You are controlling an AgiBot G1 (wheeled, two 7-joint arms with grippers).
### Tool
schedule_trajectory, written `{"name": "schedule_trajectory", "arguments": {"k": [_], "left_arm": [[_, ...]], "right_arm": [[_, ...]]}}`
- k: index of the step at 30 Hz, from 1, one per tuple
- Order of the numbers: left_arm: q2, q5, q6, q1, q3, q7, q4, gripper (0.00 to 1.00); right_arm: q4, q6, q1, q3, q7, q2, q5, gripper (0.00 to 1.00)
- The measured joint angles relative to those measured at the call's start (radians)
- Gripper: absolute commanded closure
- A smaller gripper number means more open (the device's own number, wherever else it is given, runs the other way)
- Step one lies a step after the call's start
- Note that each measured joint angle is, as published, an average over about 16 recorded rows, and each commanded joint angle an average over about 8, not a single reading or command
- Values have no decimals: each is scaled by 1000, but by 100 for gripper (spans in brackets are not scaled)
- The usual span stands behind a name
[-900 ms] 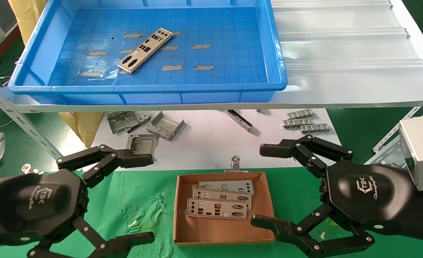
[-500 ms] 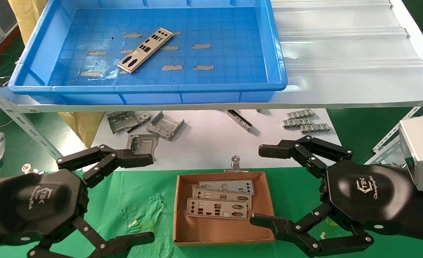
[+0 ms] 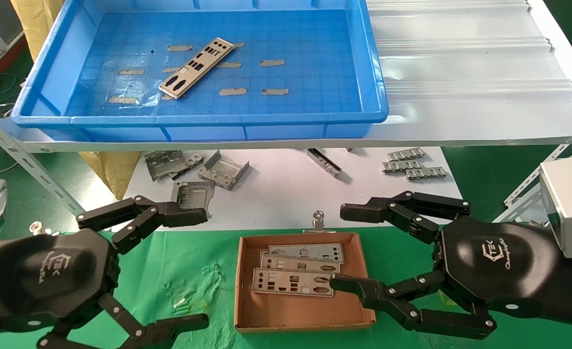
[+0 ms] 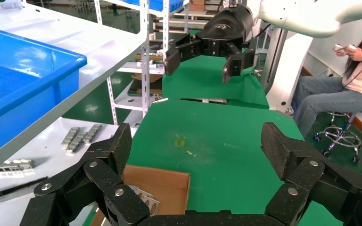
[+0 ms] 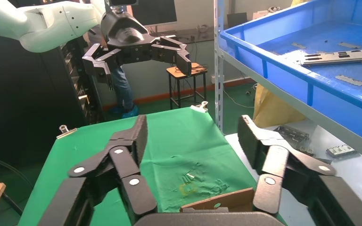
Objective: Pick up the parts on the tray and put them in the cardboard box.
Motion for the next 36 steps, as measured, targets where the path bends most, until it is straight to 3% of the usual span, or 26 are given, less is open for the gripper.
{"name": "schedule_trajectory", "arguments": {"k": [24, 30, 36], "left_arm": [[4, 8, -10, -25, -1, -7, -2, 0], [36, 74, -54, -133, 21, -42, 27, 0], [128, 219, -106, -342, 83, -78, 162, 0]], "right_arm": [[0, 0, 0, 0, 0, 0, 0, 100], [0, 0, 0, 0, 0, 0, 0, 100], [0, 0, 0, 0, 0, 0, 0, 100]]}}
